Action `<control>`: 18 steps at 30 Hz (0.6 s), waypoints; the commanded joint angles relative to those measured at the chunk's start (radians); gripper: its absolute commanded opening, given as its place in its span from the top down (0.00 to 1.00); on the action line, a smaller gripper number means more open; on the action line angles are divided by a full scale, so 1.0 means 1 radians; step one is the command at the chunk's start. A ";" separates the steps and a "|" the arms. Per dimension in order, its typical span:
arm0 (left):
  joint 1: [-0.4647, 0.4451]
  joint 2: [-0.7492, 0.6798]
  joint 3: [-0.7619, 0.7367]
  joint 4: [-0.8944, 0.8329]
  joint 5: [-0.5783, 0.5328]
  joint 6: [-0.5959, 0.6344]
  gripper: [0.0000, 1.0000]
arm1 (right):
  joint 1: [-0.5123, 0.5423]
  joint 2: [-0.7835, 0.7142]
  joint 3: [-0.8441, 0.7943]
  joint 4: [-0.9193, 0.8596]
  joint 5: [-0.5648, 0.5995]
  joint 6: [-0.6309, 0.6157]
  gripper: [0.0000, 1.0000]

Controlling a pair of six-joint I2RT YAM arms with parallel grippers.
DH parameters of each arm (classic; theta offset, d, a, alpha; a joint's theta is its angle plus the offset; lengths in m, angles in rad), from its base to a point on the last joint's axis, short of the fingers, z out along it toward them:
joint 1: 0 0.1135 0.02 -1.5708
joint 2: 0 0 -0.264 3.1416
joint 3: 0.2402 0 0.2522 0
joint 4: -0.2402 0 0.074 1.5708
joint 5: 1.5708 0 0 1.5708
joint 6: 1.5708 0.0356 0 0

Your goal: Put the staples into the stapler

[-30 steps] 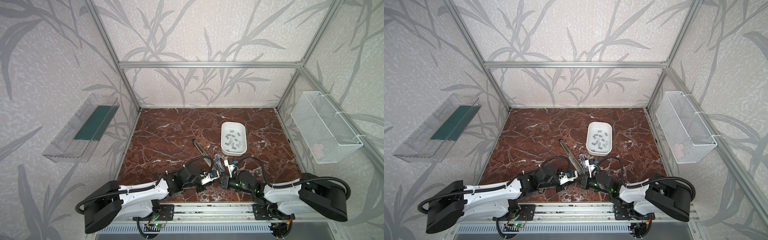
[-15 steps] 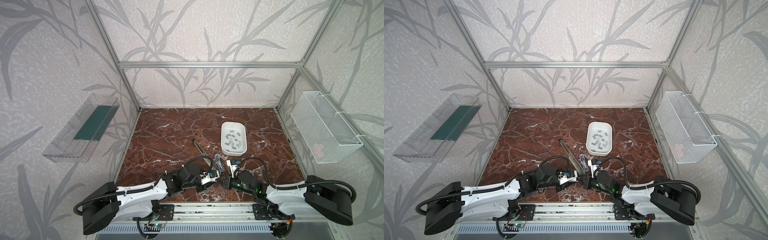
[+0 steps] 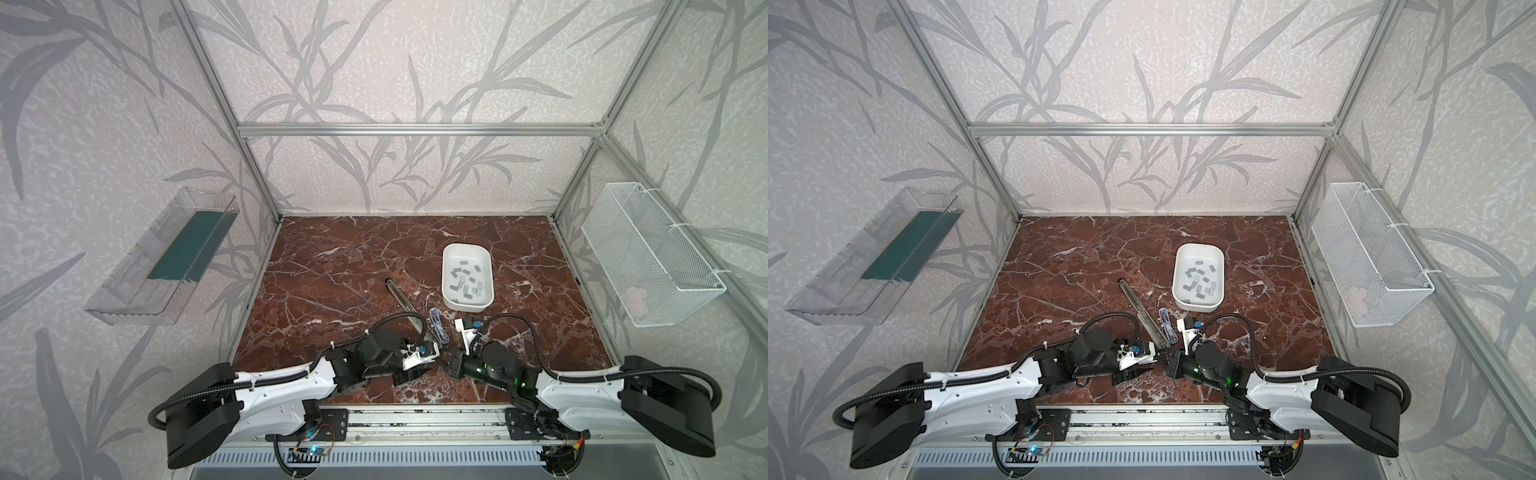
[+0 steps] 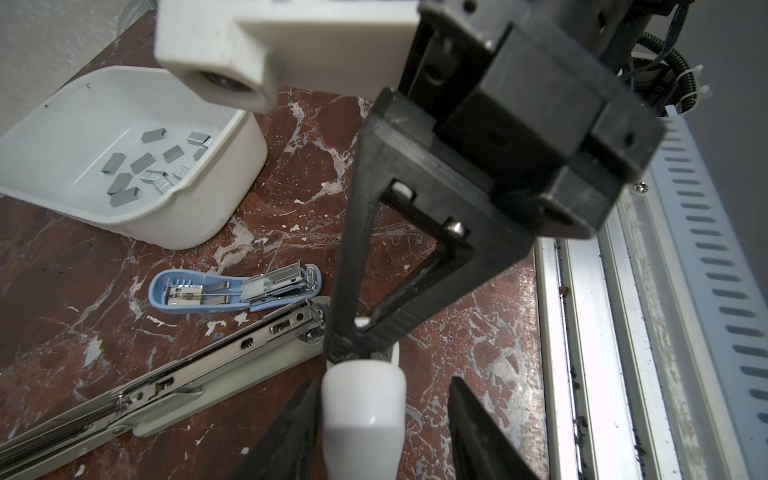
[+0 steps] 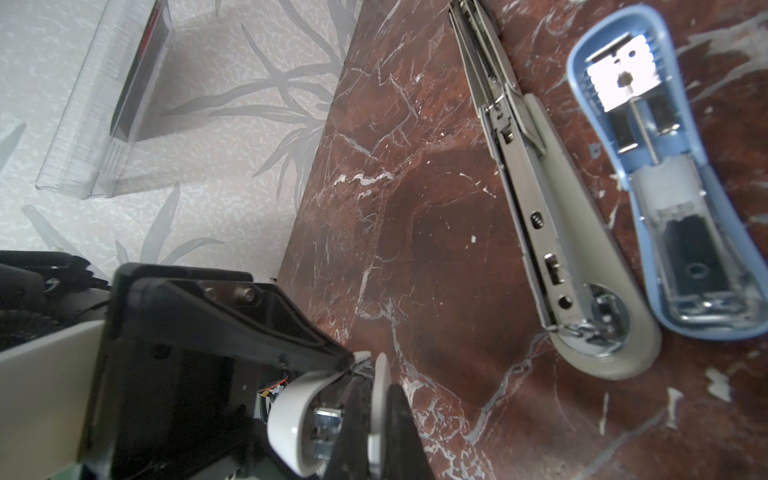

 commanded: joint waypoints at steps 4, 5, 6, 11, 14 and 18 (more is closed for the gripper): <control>0.000 0.038 0.038 0.000 0.011 0.032 0.59 | -0.004 -0.060 -0.004 -0.052 0.013 -0.030 1.00; 0.000 0.041 0.044 -0.007 0.010 0.032 0.60 | -0.004 -0.060 -0.004 -0.054 0.015 -0.032 1.00; 0.000 0.043 0.050 -0.012 0.009 0.032 0.60 | -0.004 -0.059 -0.003 -0.061 0.020 -0.032 1.00; 0.000 0.029 0.048 -0.003 0.017 0.032 0.56 | -0.003 -0.034 0.001 -0.044 0.019 -0.031 1.00; 0.001 0.028 0.046 0.001 0.014 0.032 0.56 | -0.004 -0.018 0.002 -0.022 0.009 -0.029 1.00; -0.001 0.039 0.051 0.001 0.023 0.041 0.64 | -0.004 -0.007 0.003 -0.011 0.003 -0.028 1.00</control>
